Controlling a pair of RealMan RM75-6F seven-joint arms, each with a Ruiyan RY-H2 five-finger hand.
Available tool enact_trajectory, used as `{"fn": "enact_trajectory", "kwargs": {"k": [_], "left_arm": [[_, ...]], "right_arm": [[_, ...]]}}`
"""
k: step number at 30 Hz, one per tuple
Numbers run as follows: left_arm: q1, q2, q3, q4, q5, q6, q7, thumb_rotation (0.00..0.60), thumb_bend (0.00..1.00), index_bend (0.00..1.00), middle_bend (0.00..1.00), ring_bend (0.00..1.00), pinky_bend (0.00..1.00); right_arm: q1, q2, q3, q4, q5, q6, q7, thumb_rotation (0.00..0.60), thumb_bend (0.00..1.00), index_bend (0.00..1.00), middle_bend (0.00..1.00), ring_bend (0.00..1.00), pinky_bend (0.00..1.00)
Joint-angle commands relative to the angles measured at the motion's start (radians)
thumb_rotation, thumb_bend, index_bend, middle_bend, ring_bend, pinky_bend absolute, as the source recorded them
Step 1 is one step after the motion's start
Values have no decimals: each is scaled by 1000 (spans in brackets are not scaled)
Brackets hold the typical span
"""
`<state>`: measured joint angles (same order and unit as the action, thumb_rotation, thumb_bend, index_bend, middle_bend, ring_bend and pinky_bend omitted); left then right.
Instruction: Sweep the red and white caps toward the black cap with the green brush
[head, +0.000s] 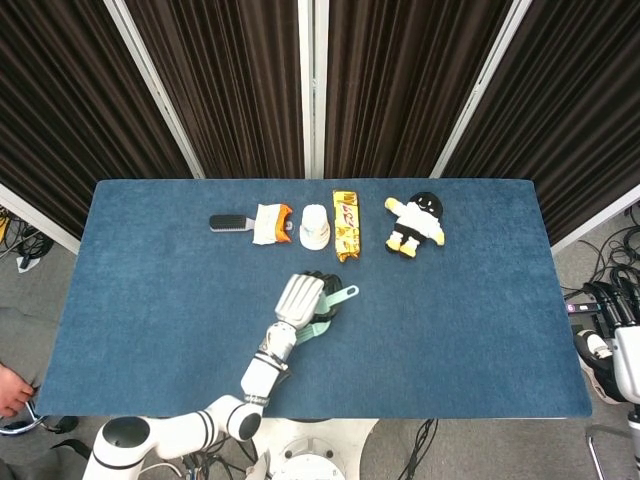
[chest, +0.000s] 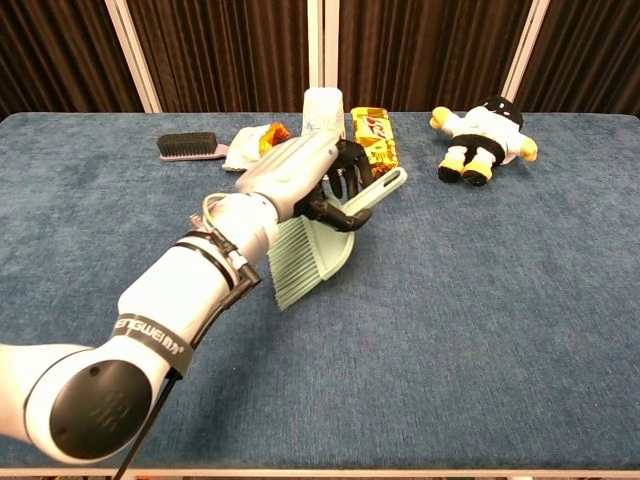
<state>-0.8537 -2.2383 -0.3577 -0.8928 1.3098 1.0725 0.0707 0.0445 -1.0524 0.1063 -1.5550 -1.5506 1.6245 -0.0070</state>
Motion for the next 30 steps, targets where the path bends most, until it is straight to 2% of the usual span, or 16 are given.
{"fn": "enact_trajectory", "kwargs": {"k": [1, 6, 9, 13, 16, 19, 22, 26, 28, 30], "left_arm": [[-10, -1, -12, 6, 6, 17, -4, 600, 418, 492, 574, 467, 324], [8, 73, -27, -48, 19, 59, -16, 600, 418, 492, 574, 467, 324], [41, 187, -6, -114, 33, 52, -10, 600, 418, 491, 572, 467, 324], [106, 390, 51, -229, 13, -15, 59, 600, 418, 486, 563, 464, 320], [147, 495, 95, -281, -3, -38, 130, 600, 419, 487, 558, 461, 318], [168, 563, 146, -305, -15, -75, 200, 600, 419, 486, 553, 461, 312], [171, 603, 181, -321, -50, -144, 235, 600, 406, 476, 534, 452, 305], [170, 600, 194, -331, -112, -205, 245, 600, 351, 423, 475, 414, 303], [165, 595, 197, -336, -139, -228, 253, 600, 292, 376, 439, 383, 303], [165, 595, 191, -354, -154, -233, 238, 600, 132, 254, 327, 292, 303]], "right_arm": [[-4, 1, 0, 2, 0, 6, 4, 600, 150, 183, 192, 79, 146], [-8, 2, 0, 6, 1, 9, 12, 600, 150, 183, 192, 79, 146], [-3, 1, 1, 9, -4, 5, 15, 600, 150, 183, 192, 79, 146], [5, -3, 1, 14, -15, 1, 20, 600, 150, 183, 192, 79, 146], [10, -8, 0, 16, -20, -5, 21, 600, 150, 183, 192, 79, 146], [12, -10, -1, 14, -26, -4, 18, 600, 149, 183, 192, 79, 146], [11, -10, -2, 9, -29, 0, 12, 600, 150, 183, 192, 79, 146], [10, -11, -4, 3, -32, 2, 4, 600, 150, 183, 192, 79, 146], [10, -10, -5, -1, -32, 1, 0, 600, 151, 183, 192, 79, 146], [10, -9, -5, -3, -31, -1, -3, 600, 150, 183, 192, 79, 146]]}}
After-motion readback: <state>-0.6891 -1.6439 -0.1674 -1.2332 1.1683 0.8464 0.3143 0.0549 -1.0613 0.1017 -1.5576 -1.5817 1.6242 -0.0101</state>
